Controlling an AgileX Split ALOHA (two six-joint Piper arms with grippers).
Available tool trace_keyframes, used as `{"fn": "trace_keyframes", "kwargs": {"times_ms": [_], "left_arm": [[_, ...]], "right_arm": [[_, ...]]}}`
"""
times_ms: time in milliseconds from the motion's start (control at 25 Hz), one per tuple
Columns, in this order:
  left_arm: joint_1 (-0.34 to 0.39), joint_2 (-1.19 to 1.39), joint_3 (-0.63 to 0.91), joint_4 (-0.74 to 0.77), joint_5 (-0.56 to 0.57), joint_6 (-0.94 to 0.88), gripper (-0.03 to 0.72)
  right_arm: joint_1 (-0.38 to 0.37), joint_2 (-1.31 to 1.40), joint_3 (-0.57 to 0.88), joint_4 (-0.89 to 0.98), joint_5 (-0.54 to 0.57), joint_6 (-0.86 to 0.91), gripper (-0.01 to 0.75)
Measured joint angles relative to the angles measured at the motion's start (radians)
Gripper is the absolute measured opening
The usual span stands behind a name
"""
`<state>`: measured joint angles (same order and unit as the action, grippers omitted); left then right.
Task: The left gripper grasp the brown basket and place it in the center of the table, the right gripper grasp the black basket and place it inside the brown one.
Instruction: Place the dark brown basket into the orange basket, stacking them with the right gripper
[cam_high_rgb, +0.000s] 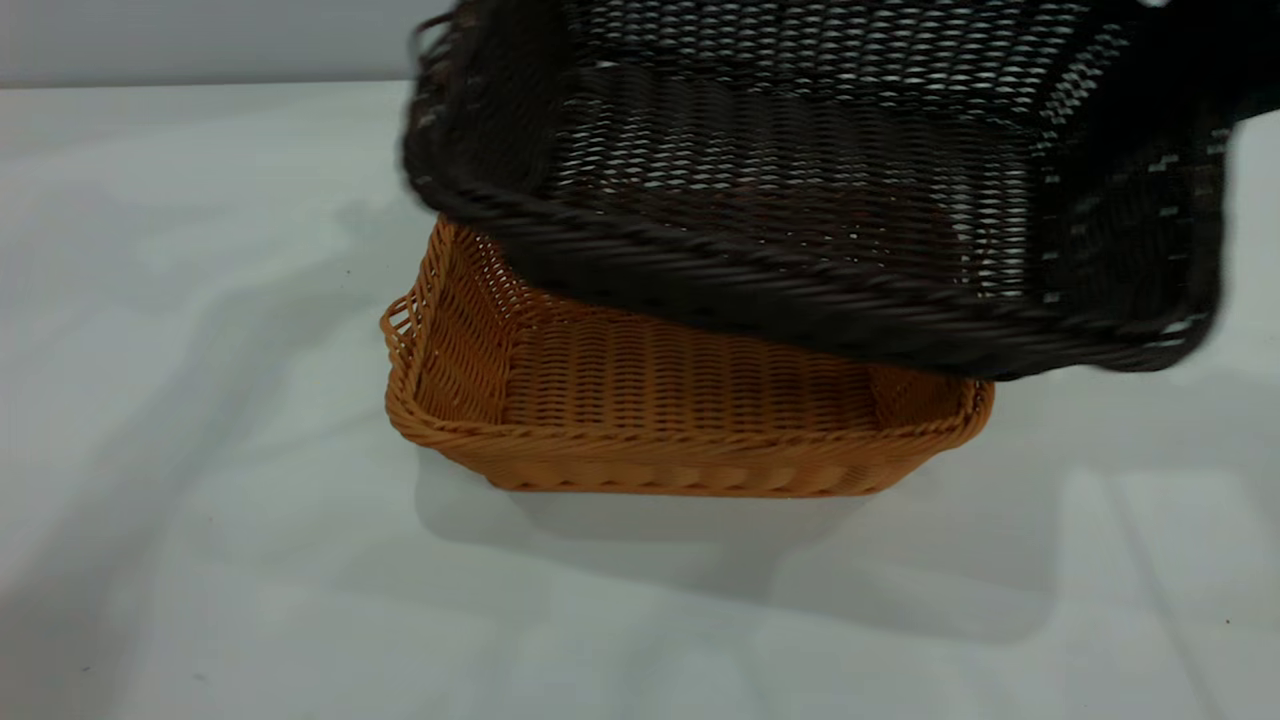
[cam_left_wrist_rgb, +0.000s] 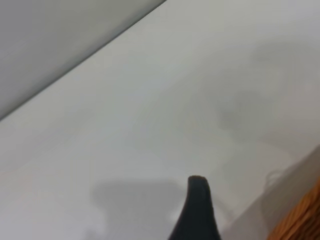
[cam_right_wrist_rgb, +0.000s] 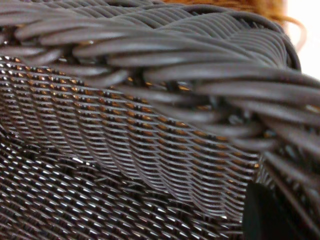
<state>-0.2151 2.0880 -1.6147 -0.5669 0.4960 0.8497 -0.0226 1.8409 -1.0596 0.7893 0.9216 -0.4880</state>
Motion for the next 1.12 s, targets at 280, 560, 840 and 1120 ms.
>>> {"fn": "trace_keyframes", "kwargs": {"times_ms": [280, 560, 840, 1120], "left_arm": [[0.030, 0.000, 0.000, 0.001, 0.024, -0.002, 0.542], [0.030, 0.000, 0.000, 0.001, 0.031, -0.002, 0.542], [0.030, 0.000, 0.000, 0.001, 0.051, -0.002, 0.542], [0.030, 0.000, 0.000, 0.001, 0.052, -0.002, 0.542]], "right_arm": [[0.116, 0.129, -0.025, 0.012, -0.074, 0.021, 0.076], [0.161, 0.232, -0.138, 0.010, -0.026, 0.036, 0.076], [0.162, 0.250, -0.229, -0.001, 0.023, 0.092, 0.076], [0.162, 0.239, -0.302, -0.084, 0.042, 0.224, 0.076]]}}
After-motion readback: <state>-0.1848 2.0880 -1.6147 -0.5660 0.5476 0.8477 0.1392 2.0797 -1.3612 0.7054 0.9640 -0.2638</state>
